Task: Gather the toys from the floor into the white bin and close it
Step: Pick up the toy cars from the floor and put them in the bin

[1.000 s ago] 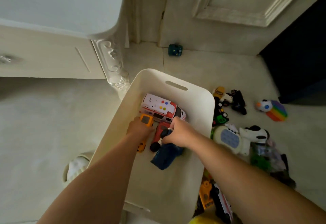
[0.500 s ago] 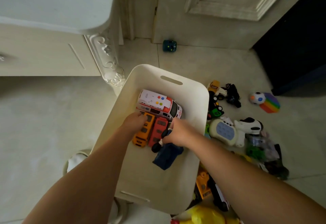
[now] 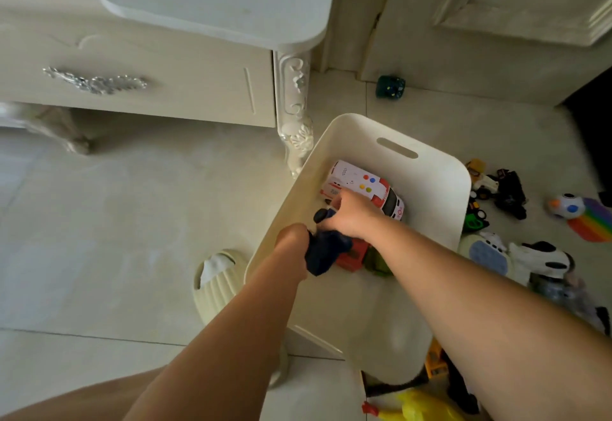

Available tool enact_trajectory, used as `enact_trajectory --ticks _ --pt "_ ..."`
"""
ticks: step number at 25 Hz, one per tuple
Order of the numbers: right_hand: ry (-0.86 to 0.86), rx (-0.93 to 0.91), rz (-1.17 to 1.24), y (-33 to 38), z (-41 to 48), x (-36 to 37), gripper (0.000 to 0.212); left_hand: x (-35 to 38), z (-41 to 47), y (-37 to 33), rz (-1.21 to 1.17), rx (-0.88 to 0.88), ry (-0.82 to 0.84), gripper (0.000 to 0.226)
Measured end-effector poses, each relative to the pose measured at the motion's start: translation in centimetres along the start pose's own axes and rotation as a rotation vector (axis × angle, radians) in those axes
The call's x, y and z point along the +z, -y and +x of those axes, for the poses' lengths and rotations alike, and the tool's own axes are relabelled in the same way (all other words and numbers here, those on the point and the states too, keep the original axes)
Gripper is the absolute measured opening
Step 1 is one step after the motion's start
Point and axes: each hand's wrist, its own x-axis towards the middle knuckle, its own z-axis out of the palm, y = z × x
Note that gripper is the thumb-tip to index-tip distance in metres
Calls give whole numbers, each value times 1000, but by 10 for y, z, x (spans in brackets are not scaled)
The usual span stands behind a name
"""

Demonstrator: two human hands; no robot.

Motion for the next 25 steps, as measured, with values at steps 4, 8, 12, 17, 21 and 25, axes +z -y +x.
enact_trajectory --ticks 4,8,12,17,21,25 --pt "312 209 -256 -23 8 24 31 3 -6 -22 174 59 14 33" --pt "532 343 -392 -50 3 48 21 11 -5 -15 494 86 112 42" --pt "426 284 -594 -54 10 54 50 22 -1 13 686 -117 249 55" --pt "299 419 -471 -53 3 46 45 40 5 30 704 -307 369 75" --pt "58 160 -177 -54 -17 5 29 56 9 38 732 -300 361 67" --pt "-116 -43 482 -65 -62 -43 22 74 -5 28 766 -168 322 49"
